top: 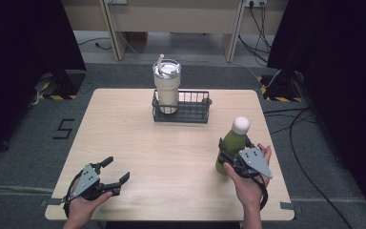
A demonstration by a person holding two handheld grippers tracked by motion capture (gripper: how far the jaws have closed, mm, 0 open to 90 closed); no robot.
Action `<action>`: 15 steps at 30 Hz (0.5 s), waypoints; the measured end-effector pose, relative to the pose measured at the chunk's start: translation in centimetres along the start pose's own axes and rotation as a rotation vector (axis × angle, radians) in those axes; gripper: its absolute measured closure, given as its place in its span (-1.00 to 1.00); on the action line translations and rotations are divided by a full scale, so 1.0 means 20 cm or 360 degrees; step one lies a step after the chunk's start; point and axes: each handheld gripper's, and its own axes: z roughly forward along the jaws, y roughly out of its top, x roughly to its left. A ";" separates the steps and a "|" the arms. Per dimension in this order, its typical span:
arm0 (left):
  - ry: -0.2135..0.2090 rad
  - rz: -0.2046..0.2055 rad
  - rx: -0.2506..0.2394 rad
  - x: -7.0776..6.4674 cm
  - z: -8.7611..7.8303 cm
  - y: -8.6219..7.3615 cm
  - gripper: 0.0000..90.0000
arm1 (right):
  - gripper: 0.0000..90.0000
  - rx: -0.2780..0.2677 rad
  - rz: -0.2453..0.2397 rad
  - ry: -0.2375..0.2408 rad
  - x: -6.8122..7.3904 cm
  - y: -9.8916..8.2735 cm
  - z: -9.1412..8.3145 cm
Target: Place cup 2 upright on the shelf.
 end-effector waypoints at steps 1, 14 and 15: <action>0.0004 -0.0003 0.0000 0.00 0.00 0.00 -0.68 | -0.46 -0.0002 0.0008 -0.0001 0.00 0.00 0.00; 0.0008 -0.0017 0.0000 0.01 0.00 0.00 -0.68 | -0.46 -0.0041 0.0017 0.0023 0.04 0.06 0.07; 0.0007 -0.0019 -0.0001 0.00 0.00 0.00 -0.68 | -0.46 -0.0045 0.0025 0.0021 0.05 0.06 0.08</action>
